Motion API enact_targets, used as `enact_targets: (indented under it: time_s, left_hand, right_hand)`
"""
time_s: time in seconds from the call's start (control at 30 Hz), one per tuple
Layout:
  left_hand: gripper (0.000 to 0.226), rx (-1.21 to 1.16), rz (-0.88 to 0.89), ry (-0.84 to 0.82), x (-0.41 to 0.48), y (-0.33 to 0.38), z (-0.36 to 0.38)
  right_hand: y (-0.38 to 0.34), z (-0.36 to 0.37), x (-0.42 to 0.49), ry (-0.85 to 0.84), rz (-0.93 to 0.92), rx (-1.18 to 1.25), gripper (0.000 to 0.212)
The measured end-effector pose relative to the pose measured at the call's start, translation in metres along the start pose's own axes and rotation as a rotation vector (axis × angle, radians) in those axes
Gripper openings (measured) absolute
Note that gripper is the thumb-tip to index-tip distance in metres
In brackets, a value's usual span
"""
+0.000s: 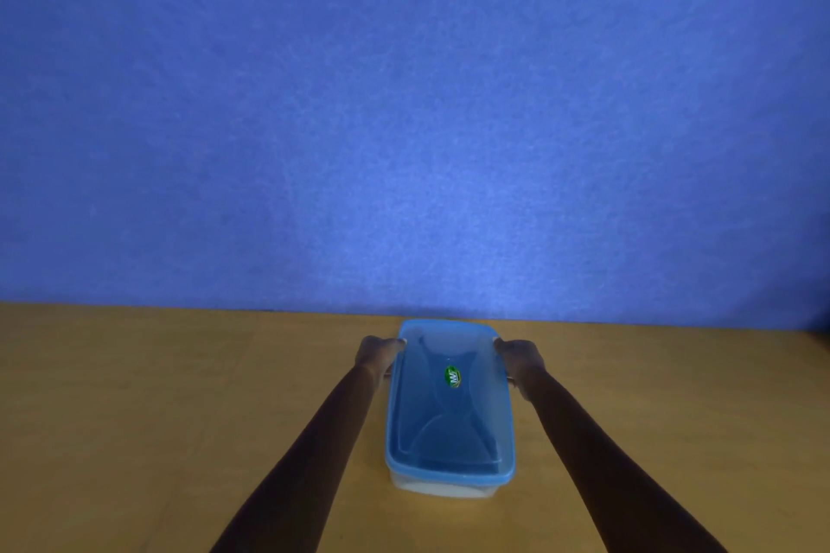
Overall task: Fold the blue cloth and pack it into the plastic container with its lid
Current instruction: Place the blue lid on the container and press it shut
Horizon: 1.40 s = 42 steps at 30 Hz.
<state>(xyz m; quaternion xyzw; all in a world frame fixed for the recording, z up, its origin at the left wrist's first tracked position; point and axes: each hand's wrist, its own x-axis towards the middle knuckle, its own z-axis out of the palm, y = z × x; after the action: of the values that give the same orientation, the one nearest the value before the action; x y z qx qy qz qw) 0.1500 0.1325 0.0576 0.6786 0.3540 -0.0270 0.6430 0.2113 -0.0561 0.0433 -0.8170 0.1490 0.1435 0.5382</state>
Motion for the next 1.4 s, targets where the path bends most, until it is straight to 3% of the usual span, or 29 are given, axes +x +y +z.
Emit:
enact_targets:
  time_s: [0.23,0.4,0.57,0.67,0.77,0.87,1.1,1.3,1.4]
  left_hand:
    - [0.024,-0.025,0.057,-0.006,0.015,0.01,0.008]
    - [0.021,-0.129,0.071,-0.008,0.024,0.008,0.012]
    - [0.022,-0.136,0.041,0.01,0.034,0.007,0.014]
    - [0.035,-0.059,0.021,0.026,0.041,0.005,0.016]
    - [0.016,-0.054,0.021,0.081,0.04,0.006,0.02]
    - [0.039,-0.059,0.024,0.137,0.041,0.003,0.025]
    - [0.039,-0.103,0.005,0.133,0.042,0.002,0.027]
    - [0.017,-0.138,-0.004,0.126,0.041,0.002,0.029]
    - [0.024,-0.177,0.003,0.154,0.041,0.001,0.03]
  right_hand:
    - [-0.005,0.006,0.017,0.021,0.032,0.012,0.039]
    - [-0.006,0.005,0.023,-0.005,0.03,0.041,0.034]
    - [-0.011,0.004,0.023,-0.056,0.06,0.074,0.037]
    - [-0.015,0.004,0.021,-0.094,0.078,0.068,0.029]
    - [-0.019,0.004,0.021,-0.092,0.078,0.075,0.024]
    - [-0.019,0.004,0.023,-0.092,0.083,0.069,0.023]
    - [-0.017,0.009,0.03,-0.071,0.1,0.058,0.043]
    - [-0.015,0.007,0.028,-0.117,0.158,0.158,0.017]
    - [-0.015,0.005,0.026,-0.115,0.15,0.174,0.02]
